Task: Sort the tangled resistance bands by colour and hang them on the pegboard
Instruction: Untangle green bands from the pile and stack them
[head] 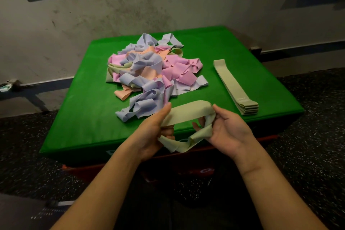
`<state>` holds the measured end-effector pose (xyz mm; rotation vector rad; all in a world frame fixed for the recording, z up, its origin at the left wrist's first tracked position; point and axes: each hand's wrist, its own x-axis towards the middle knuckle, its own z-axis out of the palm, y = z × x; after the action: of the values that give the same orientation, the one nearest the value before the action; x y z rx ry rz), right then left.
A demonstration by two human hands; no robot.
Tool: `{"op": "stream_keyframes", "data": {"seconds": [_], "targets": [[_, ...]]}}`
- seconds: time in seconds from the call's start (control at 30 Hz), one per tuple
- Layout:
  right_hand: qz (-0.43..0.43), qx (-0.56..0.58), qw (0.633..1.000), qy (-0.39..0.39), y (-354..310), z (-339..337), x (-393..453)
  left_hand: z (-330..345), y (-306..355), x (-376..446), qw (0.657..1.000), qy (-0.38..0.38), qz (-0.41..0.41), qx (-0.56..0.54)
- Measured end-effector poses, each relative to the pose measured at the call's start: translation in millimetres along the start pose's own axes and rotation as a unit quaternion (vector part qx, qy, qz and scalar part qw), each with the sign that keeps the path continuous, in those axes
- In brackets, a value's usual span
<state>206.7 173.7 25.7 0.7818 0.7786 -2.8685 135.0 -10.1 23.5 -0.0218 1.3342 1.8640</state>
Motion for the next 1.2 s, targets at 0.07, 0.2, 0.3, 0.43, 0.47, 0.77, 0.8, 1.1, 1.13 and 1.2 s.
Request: {"op": "stream_keyframes", "data": {"seconds": [0.07,0.2,0.3,0.43,0.47,0.77,0.8,1.1,1.13,1.2], "targets": [[-0.005,0.009,1.000,-0.001,0,1,3,-5,-3,0,0.995,-0.028,0.028,0.090],[0.005,-0.028,1.000,0.003,-5,-7,11,-13,-3,-3,0.991,-0.001,0.064,0.114],[0.032,-0.107,0.993,-0.046,-5,-17,5,-15,1,-3,0.992,0.032,0.109,0.058],[0.012,-0.222,0.966,-0.135,4,-26,-1,-14,6,-5,0.991,0.047,0.122,-0.027],[0.001,-0.244,0.963,-0.116,6,-27,0,-13,7,-6,0.990,0.059,0.124,-0.029],[-0.022,-0.173,0.985,0.004,5,-24,11,-18,9,1,0.980,0.104,0.148,0.077],[-0.013,-0.144,0.989,-0.001,4,-24,13,-19,8,1,0.979,0.100,0.152,0.095],[-0.078,-0.238,0.968,-0.007,0,-13,17,-36,1,10,0.913,0.137,0.174,0.343],[-0.097,-0.248,0.964,0.000,1,-12,19,-36,0,12,0.900,0.148,0.196,0.359],[-0.130,-0.238,0.962,0.014,3,-6,21,-36,0,17,0.900,0.134,0.209,0.360]]}}
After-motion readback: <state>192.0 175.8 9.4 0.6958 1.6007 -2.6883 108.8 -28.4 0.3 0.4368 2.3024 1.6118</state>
